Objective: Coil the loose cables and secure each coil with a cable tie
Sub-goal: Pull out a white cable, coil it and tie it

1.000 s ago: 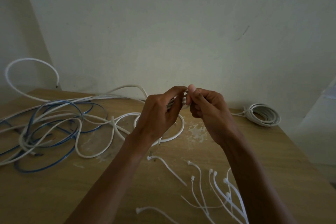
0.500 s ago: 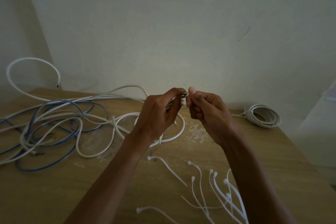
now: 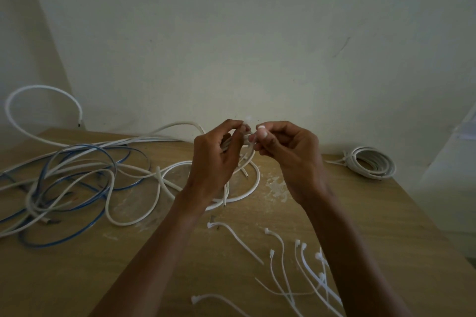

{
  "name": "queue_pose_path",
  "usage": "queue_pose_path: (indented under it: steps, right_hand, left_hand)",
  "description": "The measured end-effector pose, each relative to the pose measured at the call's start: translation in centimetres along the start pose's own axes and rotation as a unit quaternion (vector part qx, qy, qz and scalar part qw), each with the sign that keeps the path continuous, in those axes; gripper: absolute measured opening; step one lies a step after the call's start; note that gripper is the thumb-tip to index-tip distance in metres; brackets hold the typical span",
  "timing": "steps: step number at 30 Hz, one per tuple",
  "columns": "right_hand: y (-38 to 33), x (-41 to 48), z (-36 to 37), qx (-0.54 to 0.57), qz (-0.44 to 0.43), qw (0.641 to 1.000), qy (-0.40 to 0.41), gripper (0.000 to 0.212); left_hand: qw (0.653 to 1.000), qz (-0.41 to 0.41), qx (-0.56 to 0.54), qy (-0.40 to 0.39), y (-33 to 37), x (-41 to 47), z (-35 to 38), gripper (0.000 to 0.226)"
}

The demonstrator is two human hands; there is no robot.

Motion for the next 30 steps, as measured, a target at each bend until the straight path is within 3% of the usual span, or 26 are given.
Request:
queue_pose_path:
  steps: [8, 13, 18, 30]
  right_hand:
    - [-1.2, -0.3, 1.3, 0.017, -0.031, 0.997, -0.068, 0.035]
    - [-0.5, -0.2, 0.7, 0.009, -0.012, 1.0, -0.01, 0.016]
    - [0.0, -0.2, 0.0, 0.07, 0.057, 0.996, -0.011, 0.019]
    - [-0.1, -0.1, -0.7, 0.104, 0.086, 0.991, 0.003, 0.021]
  left_hand:
    - [0.999, -0.037, -0.03, 0.011, -0.7, 0.0, -0.1, 0.018]
    - [0.999, -0.006, -0.033, 0.007, 0.2, 0.0, -0.1, 0.016]
    - [0.998, 0.043, -0.033, -0.016, 1.1, -0.1, 0.3, 0.021]
    - [0.993, 0.103, 0.055, -0.011, 1.6, -0.3, 0.3, 0.024]
Point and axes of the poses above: each hand's wrist, its own x-axis towards the middle knuckle, its own z-axis out of the palm, y = z × x, the point moved 5 cm from there along x, towards the middle knuckle, and after that the axes turned 10 degrees about -y, right-handed, at the moved point
